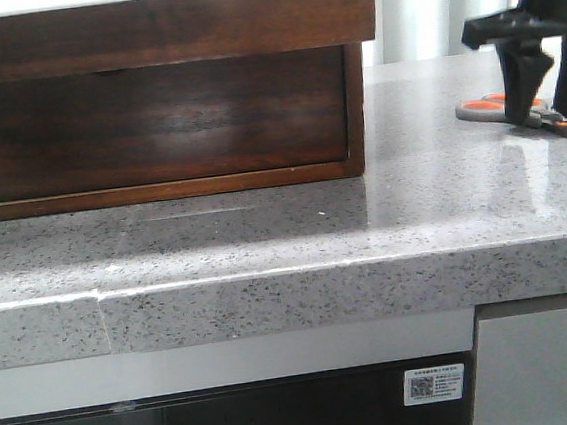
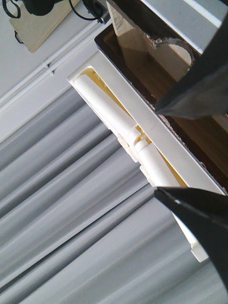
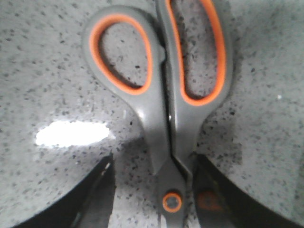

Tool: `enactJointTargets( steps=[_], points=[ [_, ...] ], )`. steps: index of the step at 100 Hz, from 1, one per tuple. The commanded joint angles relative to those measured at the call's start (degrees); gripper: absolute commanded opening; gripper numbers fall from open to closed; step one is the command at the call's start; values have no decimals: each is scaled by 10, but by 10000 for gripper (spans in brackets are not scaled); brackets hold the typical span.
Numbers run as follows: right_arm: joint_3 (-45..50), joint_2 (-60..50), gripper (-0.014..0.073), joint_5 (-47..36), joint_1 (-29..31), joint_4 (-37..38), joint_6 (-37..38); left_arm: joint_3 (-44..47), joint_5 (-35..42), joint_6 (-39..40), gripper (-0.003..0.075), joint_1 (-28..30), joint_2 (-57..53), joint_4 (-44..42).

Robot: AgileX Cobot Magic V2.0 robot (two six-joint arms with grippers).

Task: Put scissors in drawer with both arms
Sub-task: 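Lift the scissors with the right gripper and carry them over the open drawer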

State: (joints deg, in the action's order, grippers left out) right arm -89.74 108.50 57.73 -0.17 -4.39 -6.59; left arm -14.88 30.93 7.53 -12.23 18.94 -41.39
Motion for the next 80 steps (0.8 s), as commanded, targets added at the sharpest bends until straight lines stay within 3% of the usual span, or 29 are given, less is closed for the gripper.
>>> enactJointTargets(
  steps=[1, 27, 56, 80],
  points=[
    [-18, -21, 325, -16, 1, 3, -8, -15, 21, 8, 316, -3, 3, 23],
    [-18, -6, 309, -7, 1, 4, -8, -15, 20, 8, 316, -3, 3, 23],
    [-18, -8, -39, -8, 1, 4, -8, -15, 5, 8, 316, -3, 3, 23],
    [-18, -62, -74, -13, 1, -6, -9, -15, 1, 8, 316, -3, 3, 23]
  ],
)
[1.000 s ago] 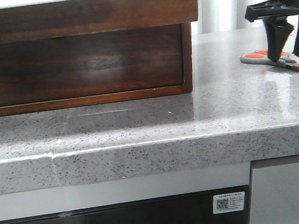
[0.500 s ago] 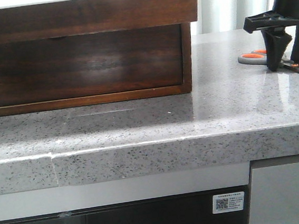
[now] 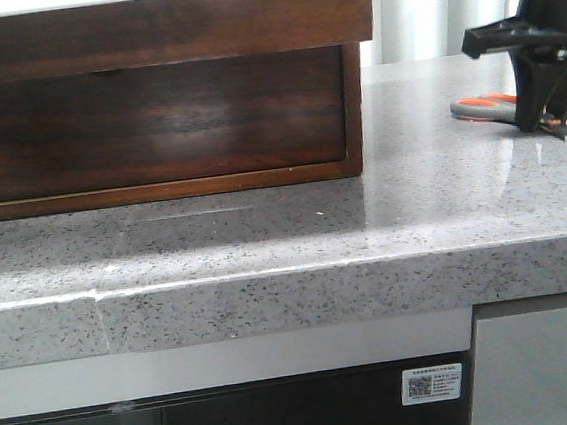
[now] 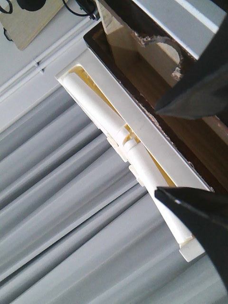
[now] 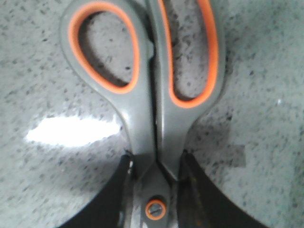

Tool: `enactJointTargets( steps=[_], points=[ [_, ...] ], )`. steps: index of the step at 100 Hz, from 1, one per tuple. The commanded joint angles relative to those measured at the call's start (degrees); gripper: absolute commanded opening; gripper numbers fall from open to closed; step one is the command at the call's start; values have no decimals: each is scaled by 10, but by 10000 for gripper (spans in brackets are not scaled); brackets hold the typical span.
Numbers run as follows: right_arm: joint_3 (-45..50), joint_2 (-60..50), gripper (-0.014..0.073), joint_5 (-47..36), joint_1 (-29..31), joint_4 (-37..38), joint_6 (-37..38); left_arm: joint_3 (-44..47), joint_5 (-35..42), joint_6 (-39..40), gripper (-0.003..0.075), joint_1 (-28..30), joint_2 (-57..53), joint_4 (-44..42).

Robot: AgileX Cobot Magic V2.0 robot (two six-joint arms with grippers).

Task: Put scissors in drawer with both arms
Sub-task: 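Lift the scissors with the right gripper and carry them over the open drawer, then lower the scissors into the drawer and open the right gripper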

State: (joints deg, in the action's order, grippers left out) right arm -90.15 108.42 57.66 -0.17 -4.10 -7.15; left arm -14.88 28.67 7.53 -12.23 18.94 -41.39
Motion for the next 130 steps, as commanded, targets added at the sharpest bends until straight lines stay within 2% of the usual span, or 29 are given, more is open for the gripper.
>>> enactJointTargets(
  steps=[1, 26, 38, 56, 70, 90, 113, 130],
  points=[
    [-14, -64, -74, -14, 1, -9, -3, -15, 24, 8, 316, -3, 3, 23],
    [-23, -186, -74, -59, -24, -74, -93, -15, 24, 9, 316, -3, 3, 23],
    [-59, -229, -74, -70, -64, -74, -123, -15, 24, 10, 316, -3, 3, 23],
    [-140, -259, -74, -61, -154, -75, -156, -15, 24, 10, 316, -3, 3, 23],
    [-184, -259, -74, -62, -240, -85, -204, -15, 24, 12, 316, -3, 3, 23],
    [-188, -245, -74, -80, -345, -87, -275, -15, 24, 15, 316, -3, 3, 23],
    [-188, -190, -74, -80, -390, -87, -337, -15, 25, 16, 316, -3, 3, 23],
    [-188, -146, -74, -80, -402, -87, -351, -15, 25, 16, 316, -3, 3, 23]
  ],
)
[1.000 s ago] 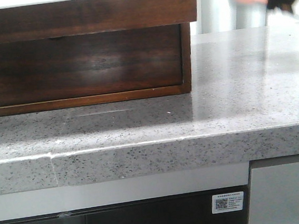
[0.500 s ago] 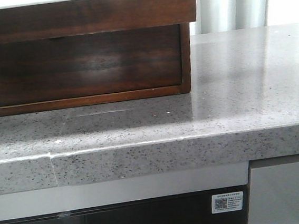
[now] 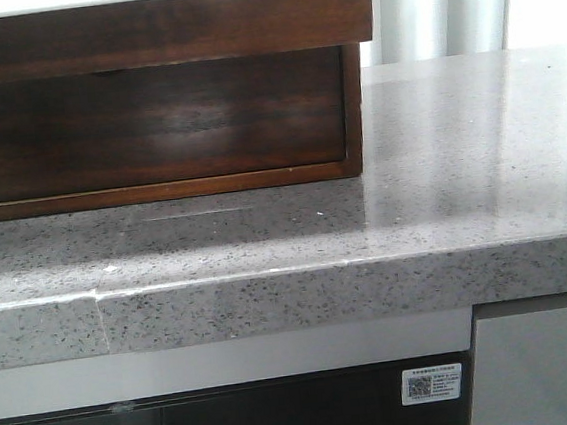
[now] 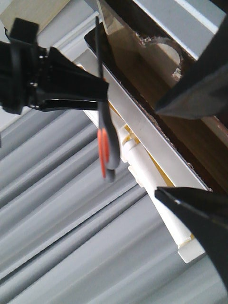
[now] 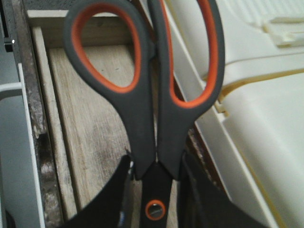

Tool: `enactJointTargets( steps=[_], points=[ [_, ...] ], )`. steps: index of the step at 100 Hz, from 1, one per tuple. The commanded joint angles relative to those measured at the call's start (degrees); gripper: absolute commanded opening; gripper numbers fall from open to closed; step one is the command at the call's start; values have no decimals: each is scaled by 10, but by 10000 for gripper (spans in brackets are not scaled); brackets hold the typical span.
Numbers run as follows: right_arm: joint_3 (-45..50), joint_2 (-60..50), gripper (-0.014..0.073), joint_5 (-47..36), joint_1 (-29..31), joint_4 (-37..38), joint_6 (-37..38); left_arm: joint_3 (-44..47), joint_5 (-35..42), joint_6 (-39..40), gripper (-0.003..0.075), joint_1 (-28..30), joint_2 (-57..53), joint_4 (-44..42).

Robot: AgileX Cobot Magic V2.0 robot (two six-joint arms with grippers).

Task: Put scissors in drawer with both arms
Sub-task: 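Lower the scissors into the drawer and open the right gripper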

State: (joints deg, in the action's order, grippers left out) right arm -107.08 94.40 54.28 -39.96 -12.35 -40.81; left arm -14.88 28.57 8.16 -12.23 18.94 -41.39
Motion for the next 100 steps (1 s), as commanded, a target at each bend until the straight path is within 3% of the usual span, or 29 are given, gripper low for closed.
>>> enactJointTargets(
  steps=[1, 89, 100],
  points=[
    [-19, -4, -74, -46, -4, -5, -14, -15, 26, 9, 316, -3, 3, 23],
    [-19, 73, -73, -22, -4, -5, -32, -15, 26, 9, 316, -3, 3, 23],
    [-19, 75, -11, -21, -4, -5, -32, -15, 26, 9, 316, -3, 3, 23]
  ],
)
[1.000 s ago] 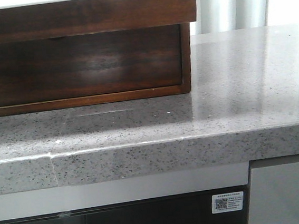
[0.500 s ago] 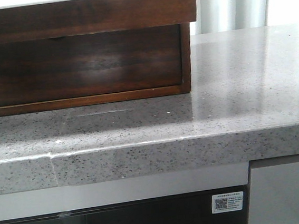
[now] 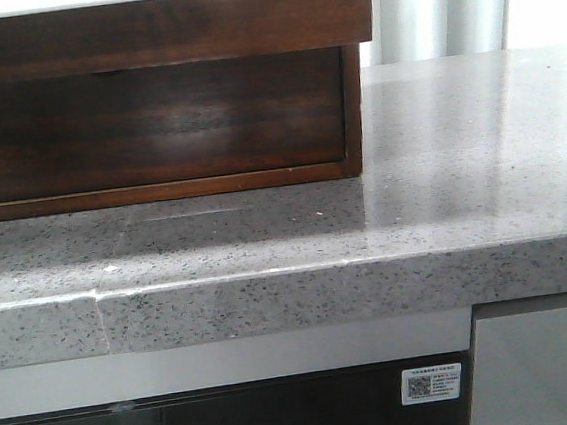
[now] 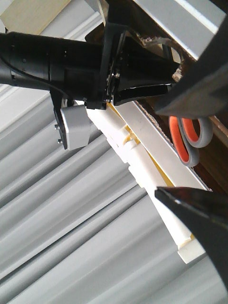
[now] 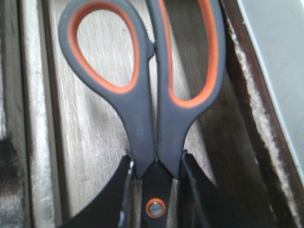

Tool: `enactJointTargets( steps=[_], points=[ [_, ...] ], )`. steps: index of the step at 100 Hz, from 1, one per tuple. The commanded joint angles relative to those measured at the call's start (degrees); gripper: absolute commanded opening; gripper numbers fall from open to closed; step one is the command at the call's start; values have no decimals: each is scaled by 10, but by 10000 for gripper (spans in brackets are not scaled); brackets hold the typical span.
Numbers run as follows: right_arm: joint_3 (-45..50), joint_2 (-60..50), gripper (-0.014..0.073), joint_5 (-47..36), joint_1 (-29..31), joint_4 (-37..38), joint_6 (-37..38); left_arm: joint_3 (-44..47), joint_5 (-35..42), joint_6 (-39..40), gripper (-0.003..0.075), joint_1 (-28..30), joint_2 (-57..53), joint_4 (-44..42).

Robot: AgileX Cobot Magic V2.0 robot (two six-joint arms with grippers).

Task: Put scissors in drawer with both arms
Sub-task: 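Lower the scissors into the drawer and open the right gripper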

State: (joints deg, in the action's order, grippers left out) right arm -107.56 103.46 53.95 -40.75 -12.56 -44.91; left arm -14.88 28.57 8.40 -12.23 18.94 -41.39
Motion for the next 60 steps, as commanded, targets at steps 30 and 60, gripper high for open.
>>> enactJointTargets(
  steps=[30, 60],
  points=[
    [-14, -16, 201, -21, 4, -3, 9, -15, 27, 7, 316, -3, 3, 23],
    [-28, -30, 201, -8, 4, -9, 9, -15, 28, 15, 316, -3, 1, 23]
  ],
)
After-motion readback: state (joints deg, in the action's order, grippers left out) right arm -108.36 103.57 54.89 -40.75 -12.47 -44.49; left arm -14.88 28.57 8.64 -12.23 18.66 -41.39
